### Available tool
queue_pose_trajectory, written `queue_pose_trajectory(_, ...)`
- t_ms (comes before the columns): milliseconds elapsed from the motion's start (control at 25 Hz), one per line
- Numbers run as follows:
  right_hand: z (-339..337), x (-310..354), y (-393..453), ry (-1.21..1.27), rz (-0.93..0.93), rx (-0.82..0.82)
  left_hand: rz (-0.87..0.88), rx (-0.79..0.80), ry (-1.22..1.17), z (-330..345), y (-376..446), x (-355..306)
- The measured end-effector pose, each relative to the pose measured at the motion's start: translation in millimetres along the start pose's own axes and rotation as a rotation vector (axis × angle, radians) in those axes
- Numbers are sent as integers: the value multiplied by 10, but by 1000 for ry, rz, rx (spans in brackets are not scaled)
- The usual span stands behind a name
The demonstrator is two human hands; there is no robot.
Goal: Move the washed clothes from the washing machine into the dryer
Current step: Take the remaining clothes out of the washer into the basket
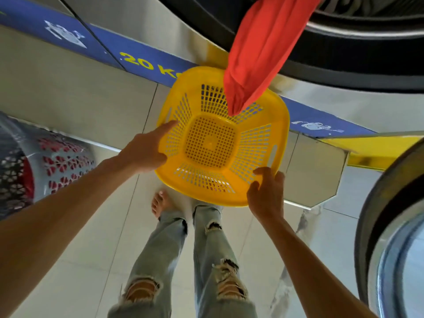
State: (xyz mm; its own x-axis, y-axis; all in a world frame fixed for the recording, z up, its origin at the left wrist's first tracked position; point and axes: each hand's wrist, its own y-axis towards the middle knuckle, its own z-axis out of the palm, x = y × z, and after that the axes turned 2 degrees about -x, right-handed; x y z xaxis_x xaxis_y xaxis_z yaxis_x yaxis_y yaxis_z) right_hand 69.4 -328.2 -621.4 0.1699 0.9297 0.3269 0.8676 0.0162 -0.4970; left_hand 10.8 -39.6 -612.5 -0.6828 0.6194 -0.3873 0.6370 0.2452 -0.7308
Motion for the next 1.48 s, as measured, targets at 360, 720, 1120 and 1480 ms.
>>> queue_pose_trajectory(360, -1432, 1725, 913, 301, -569, -740, 304, -211, -70, -915, -146, -1033)
queue_pose_trajectory(720, -1537, 2152, 669, 324, -548, -352, 181, -66, -1057, -1334, -360, -1785)
queue_pose_trajectory(1120, -1240, 1520, 5, 1147, 54, 105, 79, -151, -1168, -667, -485, -1477)
queue_pose_trajectory(1480, -1769, 1511, 764, 364, -571, -590, -46, -57, -538, -797, -270, -1104)
